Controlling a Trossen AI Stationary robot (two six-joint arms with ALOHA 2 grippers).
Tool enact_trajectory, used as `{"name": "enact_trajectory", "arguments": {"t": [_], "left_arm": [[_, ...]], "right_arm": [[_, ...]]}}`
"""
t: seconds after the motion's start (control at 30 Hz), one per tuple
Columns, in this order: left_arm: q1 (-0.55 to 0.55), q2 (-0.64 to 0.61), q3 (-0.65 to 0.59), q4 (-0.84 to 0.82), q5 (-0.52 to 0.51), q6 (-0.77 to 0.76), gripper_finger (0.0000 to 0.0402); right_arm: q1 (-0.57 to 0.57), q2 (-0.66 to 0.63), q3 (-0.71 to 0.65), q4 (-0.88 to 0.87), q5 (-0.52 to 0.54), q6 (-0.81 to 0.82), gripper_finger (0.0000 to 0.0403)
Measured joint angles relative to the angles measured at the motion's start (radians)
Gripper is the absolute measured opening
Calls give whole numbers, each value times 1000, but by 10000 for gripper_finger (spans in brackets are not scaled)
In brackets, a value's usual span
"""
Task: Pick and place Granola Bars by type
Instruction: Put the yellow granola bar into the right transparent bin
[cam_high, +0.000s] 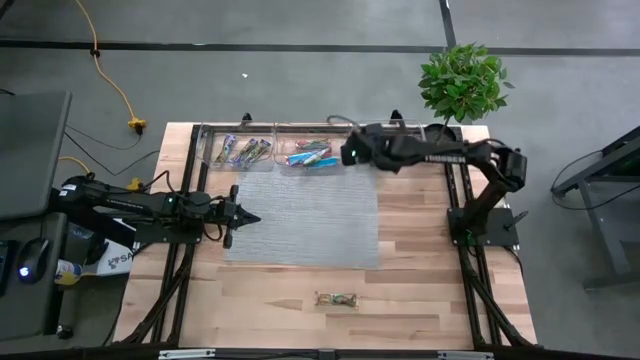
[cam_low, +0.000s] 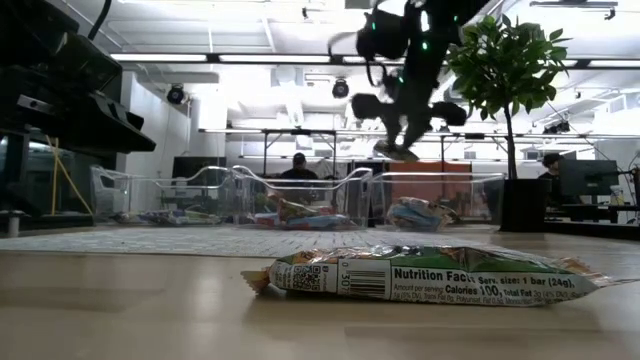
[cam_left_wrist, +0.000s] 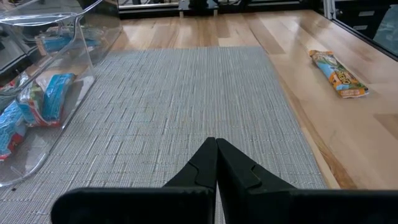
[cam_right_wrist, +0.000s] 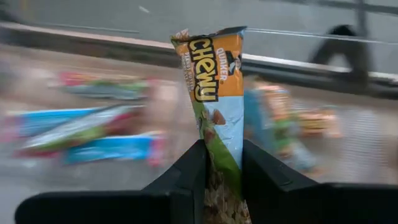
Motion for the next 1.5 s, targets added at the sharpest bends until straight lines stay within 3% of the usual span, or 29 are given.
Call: {"name": "enact_trajectory", "arguments": {"t": [0.2, 0.43, 0.77, 0.97, 1.33, 1.4, 1.5], "left_arm": [[0, 0, 0, 0, 0, 0, 0], [0, 0, 0, 0, 0, 0, 0], [0, 0, 0, 0, 0, 0, 0], [0, 0, 0, 0, 0, 0, 0], [0, 0, 0, 0, 0, 0, 0], [0, 0, 0, 0, 0, 0, 0], [0, 0, 0, 0, 0, 0, 0]], "right_arm": [[-157, -1, 0, -43, -81, -132, 73], [-252, 1, 0, -47, -166, -206, 73], [-268, 2, 0, -196, -156, -236, 73], [-268, 2, 0, -197, -154, -237, 75], [-268, 3, 0, -168, -185, -296, 141], [-267, 3, 0, -98, -226, -361, 151], [-262, 3, 0, 68, -377, -489, 160]]}}
